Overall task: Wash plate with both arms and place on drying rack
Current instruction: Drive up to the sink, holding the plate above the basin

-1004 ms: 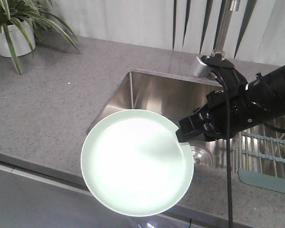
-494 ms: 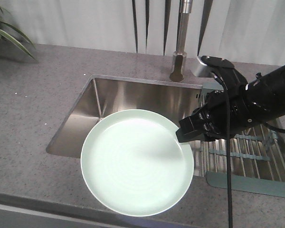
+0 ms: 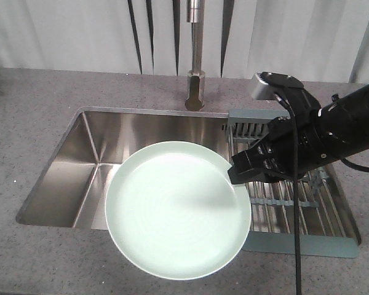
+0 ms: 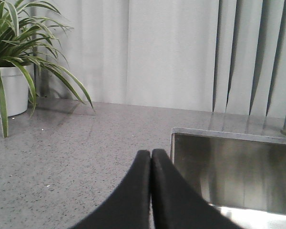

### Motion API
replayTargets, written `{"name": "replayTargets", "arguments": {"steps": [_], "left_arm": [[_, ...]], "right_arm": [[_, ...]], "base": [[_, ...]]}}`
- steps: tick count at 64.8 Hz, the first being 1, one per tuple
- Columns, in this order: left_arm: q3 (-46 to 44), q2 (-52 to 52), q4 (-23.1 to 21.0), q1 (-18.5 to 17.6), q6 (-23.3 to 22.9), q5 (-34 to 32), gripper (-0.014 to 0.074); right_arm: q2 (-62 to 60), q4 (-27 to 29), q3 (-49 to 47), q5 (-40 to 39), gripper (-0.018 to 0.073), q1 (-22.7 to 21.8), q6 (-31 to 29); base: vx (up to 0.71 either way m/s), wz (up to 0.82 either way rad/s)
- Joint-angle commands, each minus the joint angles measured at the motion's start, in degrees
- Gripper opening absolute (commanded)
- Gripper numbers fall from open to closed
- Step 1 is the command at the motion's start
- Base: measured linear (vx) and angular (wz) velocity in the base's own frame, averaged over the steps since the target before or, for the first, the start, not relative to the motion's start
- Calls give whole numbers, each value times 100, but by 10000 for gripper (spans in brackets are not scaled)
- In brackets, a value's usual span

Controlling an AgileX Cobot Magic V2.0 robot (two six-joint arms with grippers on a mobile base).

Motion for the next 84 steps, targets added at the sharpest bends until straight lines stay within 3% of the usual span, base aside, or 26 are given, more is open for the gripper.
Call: {"name": "replayTargets", "arguments": {"steps": [1,84], "left_arm": [[-164,-81,-10,8,-45,-404,-6],[-164,-81,-10,8,-45,-404,-6]], "right_arm": [[-189,246,-139,-125,-1,-9,-67],[-189,246,-139,-125,-1,-9,-67]], "base": [[5,-12],[5,-7]]}}
